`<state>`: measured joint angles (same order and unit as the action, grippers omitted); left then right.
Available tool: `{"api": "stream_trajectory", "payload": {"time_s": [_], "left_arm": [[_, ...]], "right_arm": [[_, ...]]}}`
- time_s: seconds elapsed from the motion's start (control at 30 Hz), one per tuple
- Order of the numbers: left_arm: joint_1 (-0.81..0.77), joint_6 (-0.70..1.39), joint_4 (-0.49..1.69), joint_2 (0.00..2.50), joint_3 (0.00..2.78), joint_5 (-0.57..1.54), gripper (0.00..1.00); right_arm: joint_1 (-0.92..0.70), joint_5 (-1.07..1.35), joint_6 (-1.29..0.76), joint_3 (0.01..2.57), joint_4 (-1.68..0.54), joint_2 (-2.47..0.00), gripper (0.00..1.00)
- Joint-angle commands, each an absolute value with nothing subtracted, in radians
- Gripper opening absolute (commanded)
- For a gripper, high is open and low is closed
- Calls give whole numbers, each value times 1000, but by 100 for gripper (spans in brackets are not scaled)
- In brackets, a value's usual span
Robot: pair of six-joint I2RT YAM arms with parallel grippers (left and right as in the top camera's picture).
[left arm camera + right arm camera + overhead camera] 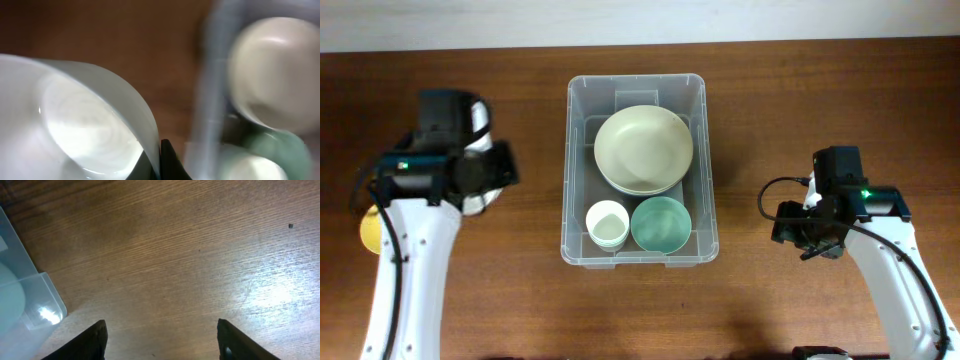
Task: Pack container
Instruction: 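Lift the white bowl and place it onto the mint-green bowl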
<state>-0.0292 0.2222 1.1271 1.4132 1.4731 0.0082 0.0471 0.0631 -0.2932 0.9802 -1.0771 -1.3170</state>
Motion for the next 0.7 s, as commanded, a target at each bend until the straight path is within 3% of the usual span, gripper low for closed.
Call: {"api": "stream_trajectory", "payload": {"time_s": [0.0,0.2,0.37,0.67], "left_arm": [[-193,91,1139,1408,1555,25,1],[-438,-87,1131,1438,1563,81,1],[-608,-219,1141,1517,1563,120,0],[-716,-287,1131,1617,1563,203,0]], "right_arm": [[54,44,-309,995,-1078,-1318,66],[76,39,-379,996,-1077,-1317,66],[184,40,-469,999,-1083,-1317,66],[429,44,-447,999,-1131,-1317,71]]}}
